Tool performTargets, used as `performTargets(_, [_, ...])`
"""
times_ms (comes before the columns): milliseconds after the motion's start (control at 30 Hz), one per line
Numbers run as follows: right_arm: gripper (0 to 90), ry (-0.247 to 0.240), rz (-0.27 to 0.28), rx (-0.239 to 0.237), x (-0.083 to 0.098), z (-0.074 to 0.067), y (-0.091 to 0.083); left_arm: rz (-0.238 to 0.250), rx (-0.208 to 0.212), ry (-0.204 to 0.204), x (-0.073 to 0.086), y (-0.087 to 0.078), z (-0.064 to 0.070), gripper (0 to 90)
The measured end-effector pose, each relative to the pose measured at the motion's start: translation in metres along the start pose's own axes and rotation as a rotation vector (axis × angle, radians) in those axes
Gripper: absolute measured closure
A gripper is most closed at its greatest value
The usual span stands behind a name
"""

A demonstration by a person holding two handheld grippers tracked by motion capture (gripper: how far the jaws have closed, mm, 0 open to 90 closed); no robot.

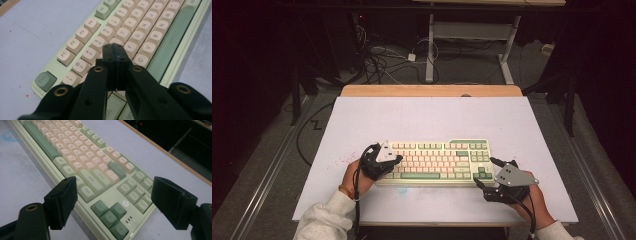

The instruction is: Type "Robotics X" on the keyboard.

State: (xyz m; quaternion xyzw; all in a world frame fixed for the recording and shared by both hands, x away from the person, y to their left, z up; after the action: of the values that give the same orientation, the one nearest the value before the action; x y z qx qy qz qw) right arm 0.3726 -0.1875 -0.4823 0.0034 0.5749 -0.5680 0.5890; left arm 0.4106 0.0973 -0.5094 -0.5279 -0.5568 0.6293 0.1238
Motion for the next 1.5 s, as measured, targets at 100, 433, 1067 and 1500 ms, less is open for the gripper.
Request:
performTargets(100, [22.0,0.0,-0.001,0.0,0.0,0.0,0.0,0.009,-0.005,-0.003,0.0,-0.003,-0.001,87.5])
performTargets(433, [22.0,0.005,0.007,-0.005,0.0,0.0,0.0,0.045,-0.039,-0.001,-0.002,-0.01,-0.003,68.1])
performTargets(1067, [22.7,0.012,0.002,-0.001,0.001,0.002,0.0,0.12,-0.133,0.006,-0.009,-0.016,-0.003,18.7])
performTargets(1500, [22.6,0.009,0.002,-0.005,0.001,0.002,0.0,0.133,-0.123,0.036,-0.012,-0.018,0.008,14.9])
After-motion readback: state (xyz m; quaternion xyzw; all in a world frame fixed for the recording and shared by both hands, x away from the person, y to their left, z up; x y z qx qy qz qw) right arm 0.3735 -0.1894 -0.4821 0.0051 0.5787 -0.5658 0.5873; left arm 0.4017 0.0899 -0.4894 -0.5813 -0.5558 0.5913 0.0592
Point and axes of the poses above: each handheld gripper's, and its own axes: y roughly forward along the jaws, x roughly out of its underside, z roughly to its right, the point moved 10 cm from there along y, roughly forward along the jaws, and after that the axes turned 13 degrees about -z, right-handed, at the moved point
